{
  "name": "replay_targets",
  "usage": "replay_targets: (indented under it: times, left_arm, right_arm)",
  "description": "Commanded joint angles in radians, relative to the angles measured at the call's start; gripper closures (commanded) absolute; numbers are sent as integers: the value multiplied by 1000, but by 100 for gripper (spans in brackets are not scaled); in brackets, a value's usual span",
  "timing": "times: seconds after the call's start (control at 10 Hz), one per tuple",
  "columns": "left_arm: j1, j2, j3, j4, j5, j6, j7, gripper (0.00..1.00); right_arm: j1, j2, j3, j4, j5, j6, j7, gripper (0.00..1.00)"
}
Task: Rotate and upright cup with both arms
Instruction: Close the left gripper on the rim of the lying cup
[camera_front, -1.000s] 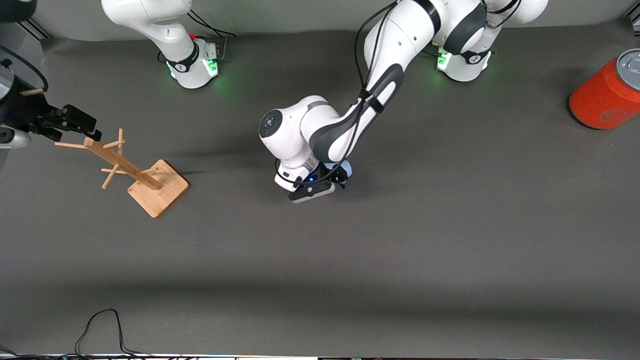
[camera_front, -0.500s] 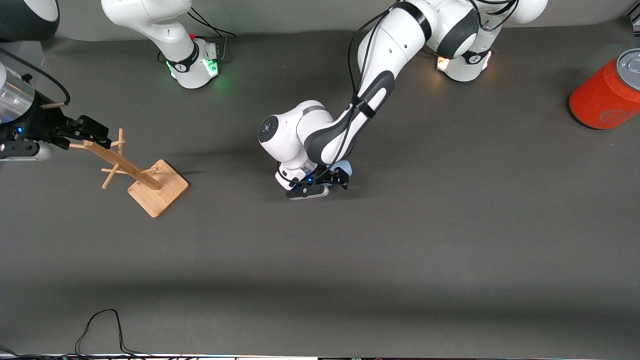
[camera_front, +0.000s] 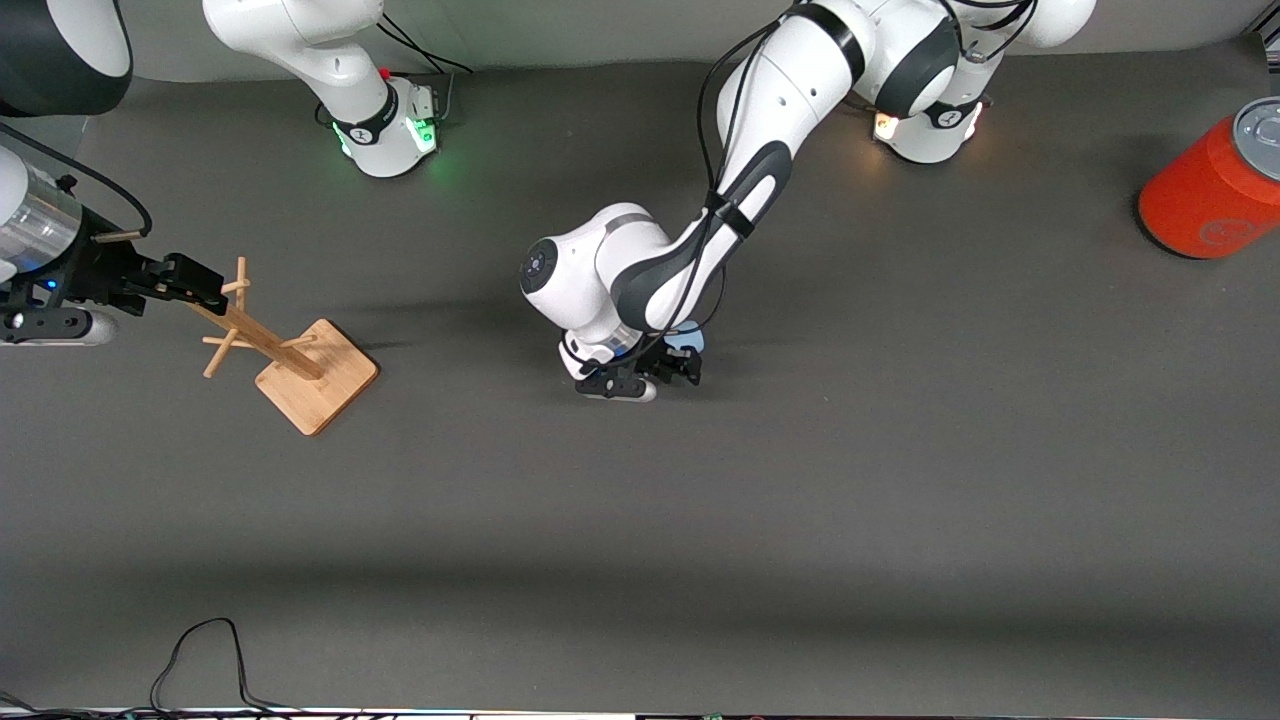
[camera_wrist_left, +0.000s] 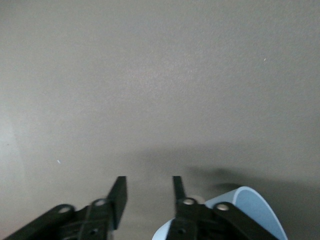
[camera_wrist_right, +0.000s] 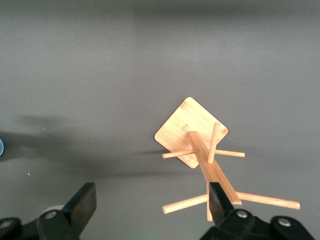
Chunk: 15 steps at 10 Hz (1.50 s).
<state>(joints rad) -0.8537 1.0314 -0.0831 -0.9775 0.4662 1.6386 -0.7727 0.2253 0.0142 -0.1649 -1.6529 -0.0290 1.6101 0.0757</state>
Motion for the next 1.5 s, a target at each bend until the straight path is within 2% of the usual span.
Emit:
replay_targets:
  times: [0.0, 0.1, 0.2, 0.4, 0.5, 0.7, 1.1, 1.3, 1.4]
  left_arm:
    - [-11, 9, 5, 28, 17, -39, 29, 100]
    - [-5, 7, 5, 36, 12, -33, 26, 9]
    - [2, 1, 0, 40, 6, -23, 23, 0]
    - [28, -1, 0, 110, -134, -20, -47, 0]
    - [27, -1, -4, 118, -153, -2, -141, 0]
    - [-5, 7, -1, 105, -149, 12, -227, 0]
    - [-34, 10, 3, 31, -89, -6, -91, 2]
    - [-36, 10, 3, 14, -66, -17, -22, 7]
    - [-36, 10, 2, 13, -60, -19, -8, 26]
  right_arm:
    - [46, 38, 1, 44, -12, -6, -13, 0]
    - [52, 32, 2, 45, -6, -3, -13, 0]
    - [89, 30, 2, 48, -9, 16, -8, 0]
    - [106, 33, -2, 48, -11, 33, -5, 0]
    - [105, 35, -4, 48, -8, 36, -5, 0]
    - [101, 32, -8, 41, -6, 36, -4, 0]
    - [98, 36, -19, 48, -3, 40, -17, 0]
    - [100, 35, -21, 47, -2, 40, -13, 0]
    - [101, 32, -21, 44, -2, 40, -4, 0]
